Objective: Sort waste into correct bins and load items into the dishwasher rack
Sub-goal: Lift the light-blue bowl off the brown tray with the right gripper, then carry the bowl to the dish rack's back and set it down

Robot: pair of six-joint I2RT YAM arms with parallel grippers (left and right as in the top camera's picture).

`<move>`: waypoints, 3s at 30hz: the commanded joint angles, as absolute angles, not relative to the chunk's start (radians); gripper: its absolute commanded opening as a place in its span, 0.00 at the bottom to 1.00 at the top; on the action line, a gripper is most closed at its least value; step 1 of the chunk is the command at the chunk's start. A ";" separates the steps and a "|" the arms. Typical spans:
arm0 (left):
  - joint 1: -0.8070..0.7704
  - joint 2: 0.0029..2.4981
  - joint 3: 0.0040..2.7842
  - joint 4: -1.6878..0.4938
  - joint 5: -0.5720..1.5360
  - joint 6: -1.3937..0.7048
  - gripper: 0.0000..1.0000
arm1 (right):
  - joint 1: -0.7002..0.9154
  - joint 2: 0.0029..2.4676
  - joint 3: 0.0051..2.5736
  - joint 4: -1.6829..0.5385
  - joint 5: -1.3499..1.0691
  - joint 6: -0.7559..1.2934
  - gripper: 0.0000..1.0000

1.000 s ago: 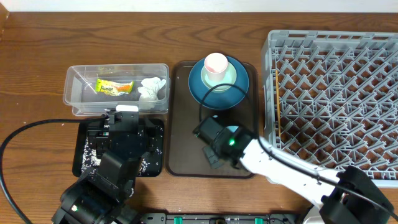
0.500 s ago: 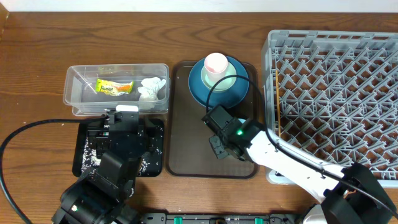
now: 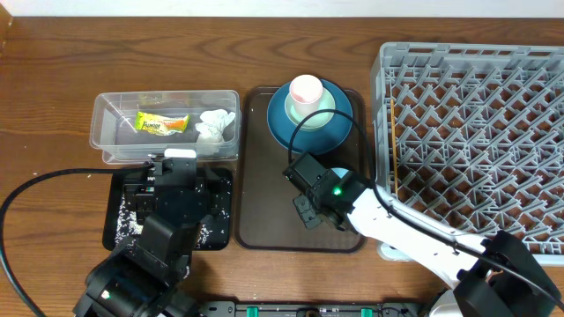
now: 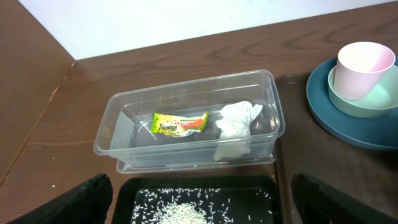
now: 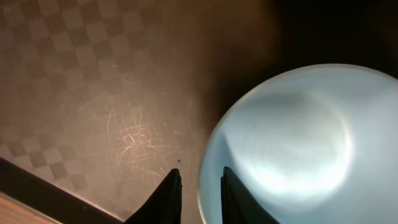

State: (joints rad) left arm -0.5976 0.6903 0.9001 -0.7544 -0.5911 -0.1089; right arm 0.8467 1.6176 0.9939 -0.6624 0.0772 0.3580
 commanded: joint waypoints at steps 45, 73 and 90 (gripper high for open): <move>-0.599 0.691 0.929 -0.755 -0.614 -0.125 0.95 | 0.583 1.619 1.375 -0.676 -0.310 0.231 0.01; -0.599 0.691 0.929 -0.755 -0.614 -0.125 0.95 | -0.283 1.971 1.399 0.113 -1.473 0.366 0.01; -0.599 0.691 0.929 -0.755 -0.614 -0.125 0.95 | -0.308 2.089 1.399 0.140 -1.481 0.441 0.01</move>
